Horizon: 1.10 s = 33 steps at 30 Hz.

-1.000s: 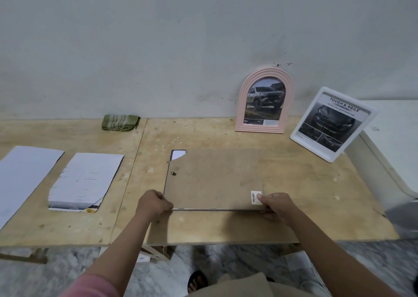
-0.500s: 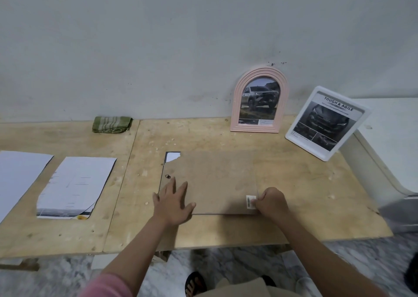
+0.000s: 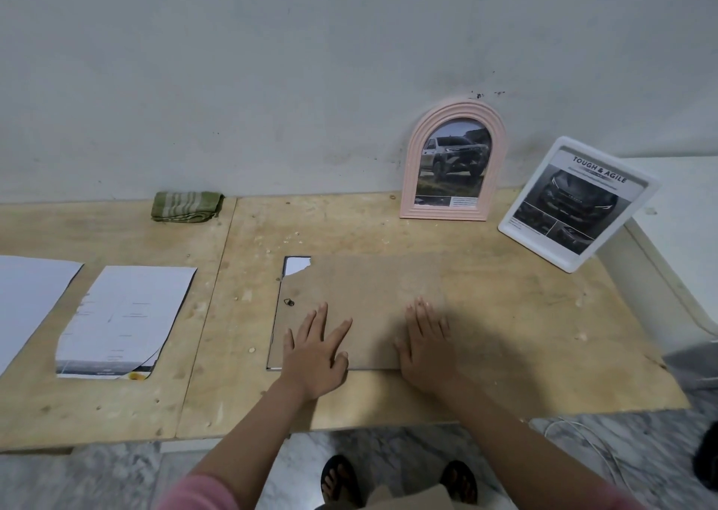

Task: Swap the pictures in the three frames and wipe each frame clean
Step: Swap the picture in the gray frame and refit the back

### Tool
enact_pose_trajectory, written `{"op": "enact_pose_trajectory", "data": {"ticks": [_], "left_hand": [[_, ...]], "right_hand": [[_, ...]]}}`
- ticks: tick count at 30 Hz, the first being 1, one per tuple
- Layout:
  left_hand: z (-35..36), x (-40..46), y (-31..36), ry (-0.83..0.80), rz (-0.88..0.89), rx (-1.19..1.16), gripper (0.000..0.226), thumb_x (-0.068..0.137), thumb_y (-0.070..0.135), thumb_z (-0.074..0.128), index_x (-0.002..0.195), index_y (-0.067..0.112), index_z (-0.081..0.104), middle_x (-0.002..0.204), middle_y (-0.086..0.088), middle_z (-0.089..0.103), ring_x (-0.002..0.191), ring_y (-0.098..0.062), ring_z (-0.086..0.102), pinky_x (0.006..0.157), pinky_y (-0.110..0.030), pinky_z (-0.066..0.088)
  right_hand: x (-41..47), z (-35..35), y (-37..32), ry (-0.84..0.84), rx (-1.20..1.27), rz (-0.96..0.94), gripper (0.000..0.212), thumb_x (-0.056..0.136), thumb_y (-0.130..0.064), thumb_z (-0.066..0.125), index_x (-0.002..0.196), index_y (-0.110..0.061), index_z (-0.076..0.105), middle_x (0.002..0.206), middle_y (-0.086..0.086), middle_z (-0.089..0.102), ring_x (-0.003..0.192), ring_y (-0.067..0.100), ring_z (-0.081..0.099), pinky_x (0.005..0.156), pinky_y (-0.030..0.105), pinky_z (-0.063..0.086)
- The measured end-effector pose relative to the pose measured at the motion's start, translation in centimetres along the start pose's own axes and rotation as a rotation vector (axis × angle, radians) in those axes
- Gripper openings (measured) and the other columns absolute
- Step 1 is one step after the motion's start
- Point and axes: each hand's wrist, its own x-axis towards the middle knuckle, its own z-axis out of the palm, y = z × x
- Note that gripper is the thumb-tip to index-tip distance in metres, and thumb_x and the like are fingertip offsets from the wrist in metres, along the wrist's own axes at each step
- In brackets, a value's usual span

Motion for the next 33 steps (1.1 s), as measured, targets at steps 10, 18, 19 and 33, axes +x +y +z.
{"op": "enact_pose_trajectory", "data": {"ticks": [10,18,19,33], "left_hand": [[-0.3,2.0,1.0,-0.047,0.006,0.045,0.066,0.087,0.060,0.026,0.145,0.051,-0.004,0.157,0.000,-0.024,0.146,-0.023,-0.017,0.112,-0.060,-0.001],[0.5,2.4,0.8,-0.012,0.006,0.053,0.077,0.070,0.068,0.006,0.144,0.053,-0.005,0.158,0.000,-0.023,0.146,-0.022,-0.017,0.111,-0.061,-0.001],[0.5,2.5,0.8,-0.010,0.007,0.052,0.077,0.070,0.068,0.008,0.144,0.053,-0.004,0.158,0.000,-0.022,0.146,-0.023,-0.016,0.111,-0.062,0.000],[-2.0,9.2,3.0,0.023,-0.015,0.064,0.074,0.087,0.066,0.021,0.150,0.038,-0.007,0.159,-0.002,-0.019,0.147,-0.022,-0.015,0.114,-0.058,0.000]], "right_hand": [[0.9,-1.6,0.0,0.009,0.057,-0.014,0.080,0.086,-0.052,0.029,0.150,-0.008,0.008,0.159,0.008,-0.001,0.146,0.023,-0.002,0.117,0.042,0.007],[5.0,-1.8,0.1,0.039,0.018,0.084,0.083,0.085,-0.054,0.035,0.143,0.005,0.028,0.151,0.023,0.026,0.141,0.037,0.020,0.116,0.041,0.011],[4.9,-1.5,0.2,0.048,0.019,0.089,0.083,0.084,-0.056,0.034,0.142,0.004,0.030,0.150,0.023,0.029,0.141,0.037,0.023,0.116,0.043,0.016],[7.2,-2.5,0.2,0.076,-0.017,-0.038,0.084,0.082,-0.055,0.027,0.141,0.004,0.030,0.149,0.024,0.029,0.138,0.038,0.028,0.114,0.050,0.022]]}}
